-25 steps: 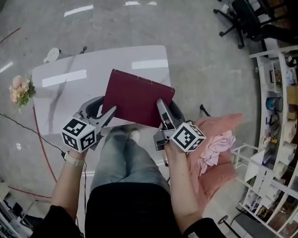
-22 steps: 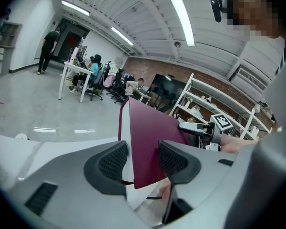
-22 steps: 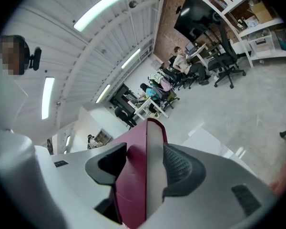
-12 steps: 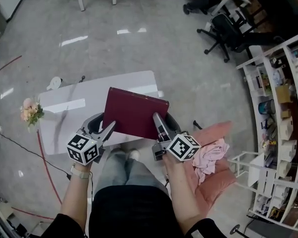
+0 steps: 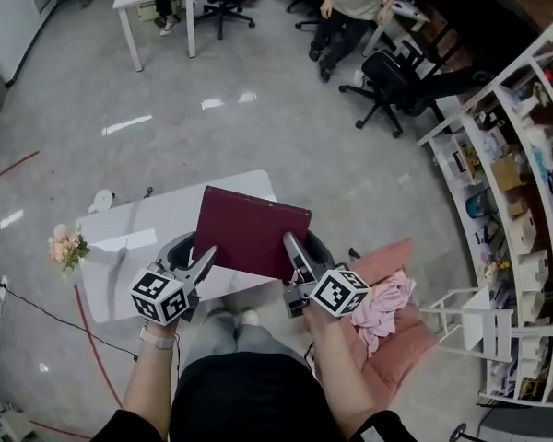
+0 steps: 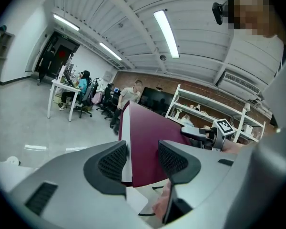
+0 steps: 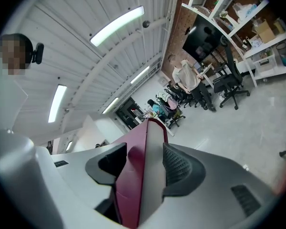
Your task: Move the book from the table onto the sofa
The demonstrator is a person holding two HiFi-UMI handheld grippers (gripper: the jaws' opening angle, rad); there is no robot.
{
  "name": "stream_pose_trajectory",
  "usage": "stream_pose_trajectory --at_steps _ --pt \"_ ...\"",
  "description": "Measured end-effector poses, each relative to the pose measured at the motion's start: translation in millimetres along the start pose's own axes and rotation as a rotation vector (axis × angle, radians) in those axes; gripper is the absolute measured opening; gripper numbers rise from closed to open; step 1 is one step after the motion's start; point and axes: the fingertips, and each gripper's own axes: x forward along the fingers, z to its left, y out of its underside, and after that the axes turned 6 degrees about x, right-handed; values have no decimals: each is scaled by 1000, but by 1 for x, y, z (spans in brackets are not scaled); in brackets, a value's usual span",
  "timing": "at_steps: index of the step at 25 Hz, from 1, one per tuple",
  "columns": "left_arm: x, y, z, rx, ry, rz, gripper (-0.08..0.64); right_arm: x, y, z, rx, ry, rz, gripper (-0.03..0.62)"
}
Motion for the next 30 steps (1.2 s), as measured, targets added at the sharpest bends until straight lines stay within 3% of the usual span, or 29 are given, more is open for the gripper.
stream_pose_trajectory --at_steps 8,16,30 --pt "-1 -33 -24 37 33 -20 216 -24 -30 23 -10 -17 -61 258" --pt "2 -71 -74 58 59 -54 216 -70 -67 36 -21 -18 -104 258" --pt "31 -85 -129 125 194 -44 216 -130 -94 18 6 30 -230 258"
